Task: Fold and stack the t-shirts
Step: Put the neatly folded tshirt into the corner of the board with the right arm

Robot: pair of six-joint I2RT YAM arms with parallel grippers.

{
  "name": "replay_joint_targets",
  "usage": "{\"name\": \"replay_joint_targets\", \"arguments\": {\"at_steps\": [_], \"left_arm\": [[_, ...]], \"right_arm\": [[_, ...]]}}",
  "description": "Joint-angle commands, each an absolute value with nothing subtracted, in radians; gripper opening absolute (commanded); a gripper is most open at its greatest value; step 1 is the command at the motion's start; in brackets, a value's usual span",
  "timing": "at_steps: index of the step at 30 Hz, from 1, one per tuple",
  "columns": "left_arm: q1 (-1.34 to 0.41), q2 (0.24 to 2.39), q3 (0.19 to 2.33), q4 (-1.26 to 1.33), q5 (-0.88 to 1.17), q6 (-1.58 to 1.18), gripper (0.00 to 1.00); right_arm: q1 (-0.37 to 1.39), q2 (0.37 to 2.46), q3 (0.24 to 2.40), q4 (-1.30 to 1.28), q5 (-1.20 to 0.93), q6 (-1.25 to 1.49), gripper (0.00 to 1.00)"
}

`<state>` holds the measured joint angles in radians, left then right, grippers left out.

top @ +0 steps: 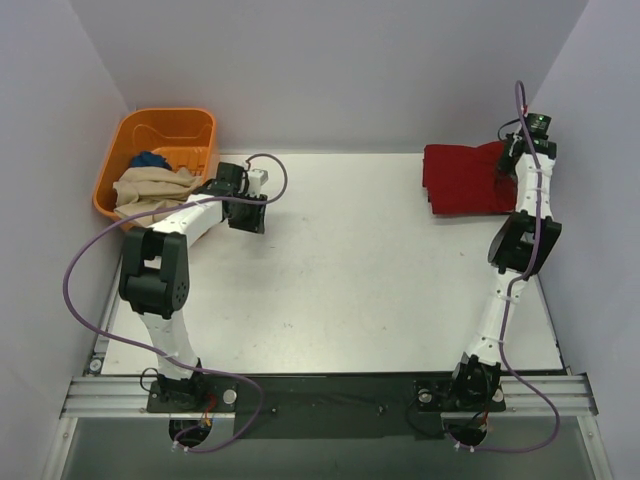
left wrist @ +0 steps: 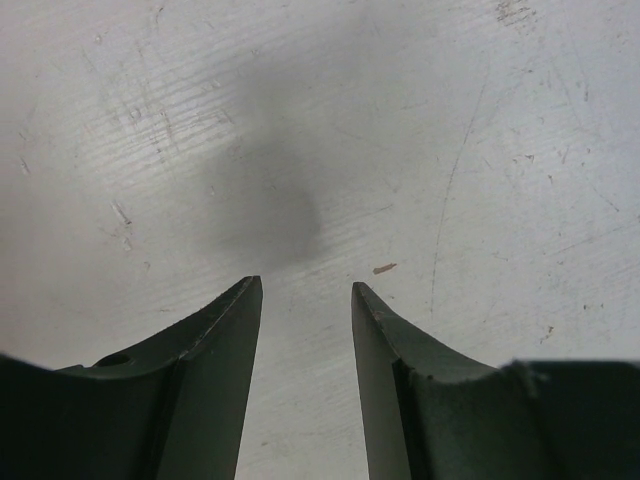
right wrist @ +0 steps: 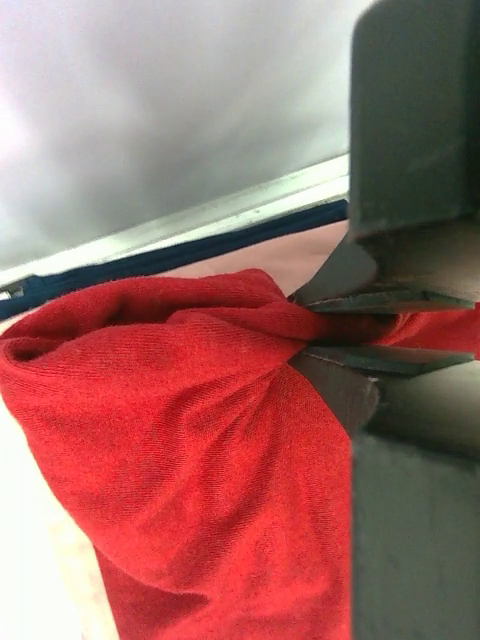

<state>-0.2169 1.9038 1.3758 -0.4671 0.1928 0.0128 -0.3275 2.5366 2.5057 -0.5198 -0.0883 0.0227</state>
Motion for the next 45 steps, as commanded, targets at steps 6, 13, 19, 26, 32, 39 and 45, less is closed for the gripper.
{"name": "replay_joint_targets", "arguments": {"at_steps": [6,13,19,26,32,39,45], "left_arm": [[-0.229,1.874,1.378,-0.492,0.186,0.055,0.52],[-0.233,1.864,1.391,-0.494,0.222,0.046,0.52],[-0.247,1.781,1.368,-0.495,0.268,0.069,0.56],[-0.239,1.608,1.286,-0.555,0.249,0.077,0.63],[-0.235,1.307,1.063,-0.58,0.224,0.02,0.66],[-0.252,0.977,0.743,-0.389,-0.098,0.032,0.7],[-0.242,0.89,0.591,-0.204,-0.219,-0.037,0.7]], "right_arm": [[-0.351,2.533,2.519,-0.402,0.169,-0.031,0.71],[-0.321,2.456,2.496,-0.426,0.172,-0.003,1.0],[-0.23,2.245,2.283,-0.393,0.216,-0.017,1.0],[-0.097,1.86,1.782,-0.332,0.155,0.078,1.0],[0.023,1.434,1.166,-0.079,-0.042,0.126,1.0],[0.043,1.043,0.53,0.233,-0.192,0.219,1.0],[0.046,0.72,0.249,0.34,-0.104,0.248,1.0]]}}
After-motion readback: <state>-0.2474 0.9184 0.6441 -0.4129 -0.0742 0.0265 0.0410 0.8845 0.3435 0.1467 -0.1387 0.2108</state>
